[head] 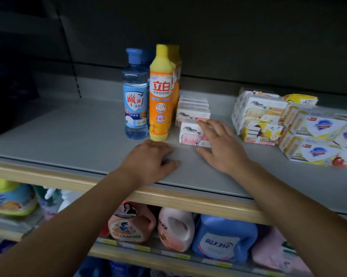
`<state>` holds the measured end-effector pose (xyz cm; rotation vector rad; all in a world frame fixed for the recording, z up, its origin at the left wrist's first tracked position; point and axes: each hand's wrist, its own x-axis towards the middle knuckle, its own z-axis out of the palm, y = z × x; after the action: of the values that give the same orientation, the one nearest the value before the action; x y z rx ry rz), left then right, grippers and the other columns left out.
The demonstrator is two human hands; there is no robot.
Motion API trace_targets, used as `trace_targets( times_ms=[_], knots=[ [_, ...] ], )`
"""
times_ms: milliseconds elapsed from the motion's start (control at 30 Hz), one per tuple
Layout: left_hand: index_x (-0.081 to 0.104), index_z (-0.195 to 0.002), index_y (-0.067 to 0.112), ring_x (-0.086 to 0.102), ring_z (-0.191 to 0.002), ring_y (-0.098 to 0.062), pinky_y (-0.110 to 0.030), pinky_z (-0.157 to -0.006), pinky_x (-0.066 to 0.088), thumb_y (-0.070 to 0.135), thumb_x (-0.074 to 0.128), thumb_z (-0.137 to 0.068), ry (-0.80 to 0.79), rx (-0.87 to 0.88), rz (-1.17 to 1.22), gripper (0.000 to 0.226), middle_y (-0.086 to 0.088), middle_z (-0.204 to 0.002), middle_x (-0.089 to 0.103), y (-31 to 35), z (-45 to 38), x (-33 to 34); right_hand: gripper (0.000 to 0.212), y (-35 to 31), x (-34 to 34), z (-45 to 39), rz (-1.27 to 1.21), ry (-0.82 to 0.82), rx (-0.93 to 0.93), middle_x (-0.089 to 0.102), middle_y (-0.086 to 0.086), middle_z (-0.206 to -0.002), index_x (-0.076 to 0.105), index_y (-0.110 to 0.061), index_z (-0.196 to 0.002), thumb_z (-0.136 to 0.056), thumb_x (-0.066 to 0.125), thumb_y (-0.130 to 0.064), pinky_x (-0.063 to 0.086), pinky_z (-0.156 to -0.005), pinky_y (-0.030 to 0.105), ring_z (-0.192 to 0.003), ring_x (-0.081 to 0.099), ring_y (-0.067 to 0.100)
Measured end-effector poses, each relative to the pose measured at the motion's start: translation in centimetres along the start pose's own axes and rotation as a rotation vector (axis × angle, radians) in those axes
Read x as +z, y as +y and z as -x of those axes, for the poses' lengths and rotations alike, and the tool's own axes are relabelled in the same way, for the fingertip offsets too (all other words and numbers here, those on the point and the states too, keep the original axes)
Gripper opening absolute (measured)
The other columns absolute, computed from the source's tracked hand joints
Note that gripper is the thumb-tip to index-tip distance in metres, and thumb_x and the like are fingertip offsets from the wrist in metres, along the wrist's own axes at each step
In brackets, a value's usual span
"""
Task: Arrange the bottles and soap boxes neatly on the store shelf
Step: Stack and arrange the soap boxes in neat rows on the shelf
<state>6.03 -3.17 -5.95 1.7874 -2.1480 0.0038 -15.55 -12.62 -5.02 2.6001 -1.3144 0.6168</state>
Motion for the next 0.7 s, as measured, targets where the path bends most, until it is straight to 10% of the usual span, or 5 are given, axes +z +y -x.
trace_targets(
  times_ms=[700],
  knots=[
    [0.053,-0.135,0.029,0.041,-0.126,-0.02,-0.041,-0.106,0.037,0.06,0.049,-0.087,0.023,-0.032,0.023,0.057,0.009,-0.135,0.054,-0.8,-0.6,0.5,0.065,0.6,3.3,-7.9,0.239,0.099,0.008,0.05,0.007,-0.13,0.046,-0.023,-0.138,-0.08,0.074,-0.029,0.04,-0.091,0.042,-0.116,0.042,0.035]
  ],
)
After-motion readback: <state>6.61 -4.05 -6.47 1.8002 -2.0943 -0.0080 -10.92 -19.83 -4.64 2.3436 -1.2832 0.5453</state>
